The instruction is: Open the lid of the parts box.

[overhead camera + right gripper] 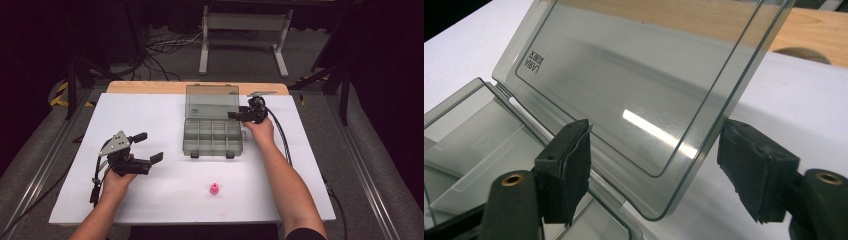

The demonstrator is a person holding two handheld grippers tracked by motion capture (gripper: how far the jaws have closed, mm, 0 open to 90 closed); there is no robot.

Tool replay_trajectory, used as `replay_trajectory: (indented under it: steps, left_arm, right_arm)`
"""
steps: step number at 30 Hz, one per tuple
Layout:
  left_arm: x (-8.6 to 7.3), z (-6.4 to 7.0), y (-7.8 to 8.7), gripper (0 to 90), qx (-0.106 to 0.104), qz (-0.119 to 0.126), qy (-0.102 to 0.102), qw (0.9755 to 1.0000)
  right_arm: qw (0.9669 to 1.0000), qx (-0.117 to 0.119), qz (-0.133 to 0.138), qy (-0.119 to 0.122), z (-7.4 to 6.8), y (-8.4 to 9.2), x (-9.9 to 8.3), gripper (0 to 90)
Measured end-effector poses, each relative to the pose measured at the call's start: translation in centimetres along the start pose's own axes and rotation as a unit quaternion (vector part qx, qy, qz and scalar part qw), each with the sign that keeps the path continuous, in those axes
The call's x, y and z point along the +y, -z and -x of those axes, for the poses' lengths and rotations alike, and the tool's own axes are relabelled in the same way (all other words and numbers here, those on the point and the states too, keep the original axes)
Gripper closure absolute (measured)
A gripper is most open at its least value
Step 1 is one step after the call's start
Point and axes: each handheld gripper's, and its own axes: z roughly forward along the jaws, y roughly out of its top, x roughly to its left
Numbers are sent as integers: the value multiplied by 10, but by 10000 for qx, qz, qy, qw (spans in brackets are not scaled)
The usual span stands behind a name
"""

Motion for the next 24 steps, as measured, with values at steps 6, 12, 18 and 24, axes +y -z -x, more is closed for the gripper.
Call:
replay_trajectory:
  steps: [6,12,18,24]
  left_arm:
    - [-1,0,0,43,2,-1,5,10000]
    - [-1,-1,0,42,3,-14,-5,10000]
    - [-1,-2,0,42,24,43,-30,10000]
    - [-2,-4,4,28,159,-60,-187,9997]
  right_arm:
    - [10000,37,-72,-39,1,-2,-2,291]
    - [9999,31,-80,-104,2,-2,-3,263]
    - [10000,-5,-59,-53,1,1,-1,233]
    - [9997,7,142,188,-17,24,4,137]
